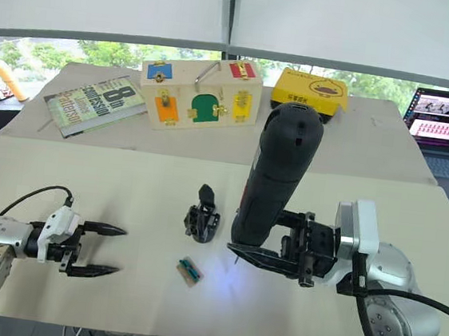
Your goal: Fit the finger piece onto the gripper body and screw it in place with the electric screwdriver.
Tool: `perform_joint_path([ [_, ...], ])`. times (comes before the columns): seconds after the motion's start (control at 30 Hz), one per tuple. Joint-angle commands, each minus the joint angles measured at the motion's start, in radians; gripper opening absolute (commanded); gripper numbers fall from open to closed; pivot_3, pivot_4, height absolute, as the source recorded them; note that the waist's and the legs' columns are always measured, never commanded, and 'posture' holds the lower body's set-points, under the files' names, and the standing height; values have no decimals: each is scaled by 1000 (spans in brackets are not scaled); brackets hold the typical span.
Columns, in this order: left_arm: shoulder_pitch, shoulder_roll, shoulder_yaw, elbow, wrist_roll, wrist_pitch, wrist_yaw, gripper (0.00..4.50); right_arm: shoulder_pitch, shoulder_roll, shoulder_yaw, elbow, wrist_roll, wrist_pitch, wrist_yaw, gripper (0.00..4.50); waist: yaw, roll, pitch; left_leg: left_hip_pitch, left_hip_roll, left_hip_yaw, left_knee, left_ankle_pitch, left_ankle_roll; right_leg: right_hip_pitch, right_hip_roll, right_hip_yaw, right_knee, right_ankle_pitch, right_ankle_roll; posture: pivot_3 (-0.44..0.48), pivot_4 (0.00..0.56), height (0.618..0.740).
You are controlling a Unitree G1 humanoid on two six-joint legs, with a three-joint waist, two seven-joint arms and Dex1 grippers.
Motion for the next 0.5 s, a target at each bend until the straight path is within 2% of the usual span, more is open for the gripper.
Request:
perform_joint_path([
  [0.03,-2,-18,-30,-117,-17,59,27,4490,-66,22,57,-12,-25,-32,-21,1948,0,0,0,0,0,0,0,0,0,0,0,0,0,0,0,0,150,740],
  [0.2,-12,-44,-85,-231,-2,118,73,4490,-101,68,146,13,-67,-42,-30,1948,1,0,0,-1,0,0,0,0,0,-1,2,0,0,0,-1,0,150,740],
  [0.5,-32,-138,-241,-253,112,104,143,4490,-135,160,320,113,-173,-136,65,1948,2,0,0,-1,-1,0,0,0,0,0,3,0,0,0,0,0,150,740],
])
